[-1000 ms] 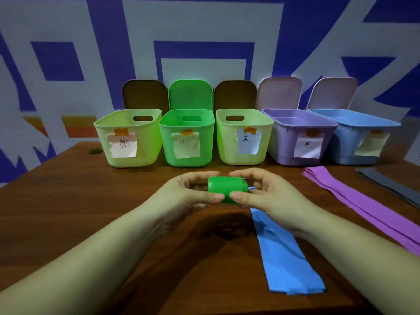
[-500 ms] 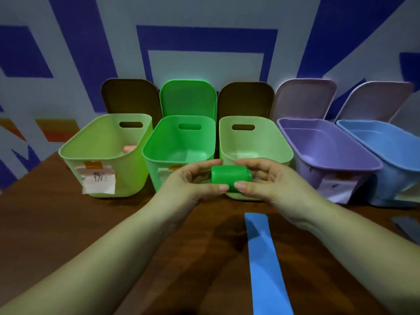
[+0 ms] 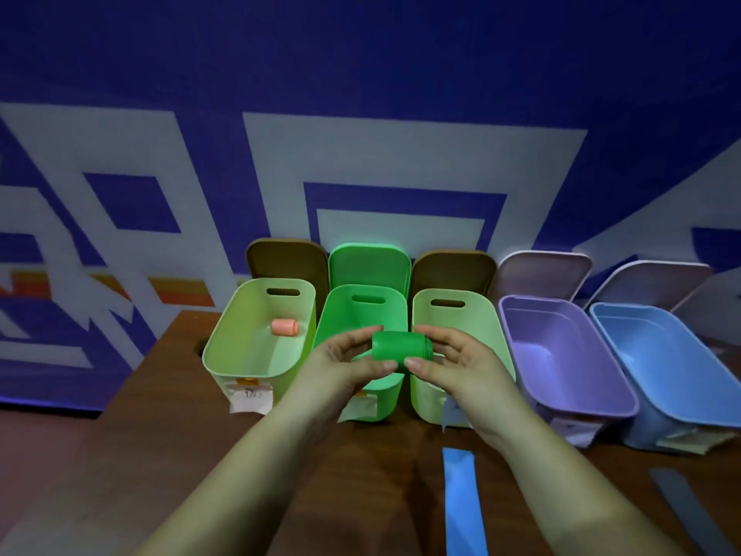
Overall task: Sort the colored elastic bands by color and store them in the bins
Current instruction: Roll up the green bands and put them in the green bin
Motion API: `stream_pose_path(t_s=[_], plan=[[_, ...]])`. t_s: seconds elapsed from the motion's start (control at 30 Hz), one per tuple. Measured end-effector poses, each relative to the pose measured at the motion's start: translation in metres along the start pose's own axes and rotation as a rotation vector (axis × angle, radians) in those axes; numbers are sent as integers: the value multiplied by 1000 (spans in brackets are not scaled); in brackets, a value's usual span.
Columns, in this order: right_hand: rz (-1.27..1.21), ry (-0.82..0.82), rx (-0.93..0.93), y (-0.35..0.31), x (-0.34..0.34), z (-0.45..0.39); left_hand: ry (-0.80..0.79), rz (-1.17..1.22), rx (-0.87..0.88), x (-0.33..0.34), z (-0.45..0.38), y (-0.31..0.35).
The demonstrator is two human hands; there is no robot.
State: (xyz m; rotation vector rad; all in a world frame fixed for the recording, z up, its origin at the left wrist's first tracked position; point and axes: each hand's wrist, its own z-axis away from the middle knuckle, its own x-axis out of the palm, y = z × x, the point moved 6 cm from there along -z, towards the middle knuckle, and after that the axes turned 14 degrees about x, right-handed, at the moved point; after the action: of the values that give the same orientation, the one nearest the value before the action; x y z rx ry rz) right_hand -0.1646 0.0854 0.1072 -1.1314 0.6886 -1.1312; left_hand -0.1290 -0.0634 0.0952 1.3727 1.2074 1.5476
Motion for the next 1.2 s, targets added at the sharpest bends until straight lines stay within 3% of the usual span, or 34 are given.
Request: stream_pose_path(t_s=[0.43,0.6,0.8,1.0,1.2], plan=[[-40,61,67,-3,31,-55,-8,36,-40,-39,-46,0],[-19,90,119,2,42,-97,64,-12,-71,-63,-88,-22],[102,244,168,20,45,-166,109,-83,-129,-79,-143,-69],[230,310,355,71,44,-240,300,-301,-227,-96,-185,-123],[174,414,481,109,37,-288,311,-358,-343,-95,-216,-155]])
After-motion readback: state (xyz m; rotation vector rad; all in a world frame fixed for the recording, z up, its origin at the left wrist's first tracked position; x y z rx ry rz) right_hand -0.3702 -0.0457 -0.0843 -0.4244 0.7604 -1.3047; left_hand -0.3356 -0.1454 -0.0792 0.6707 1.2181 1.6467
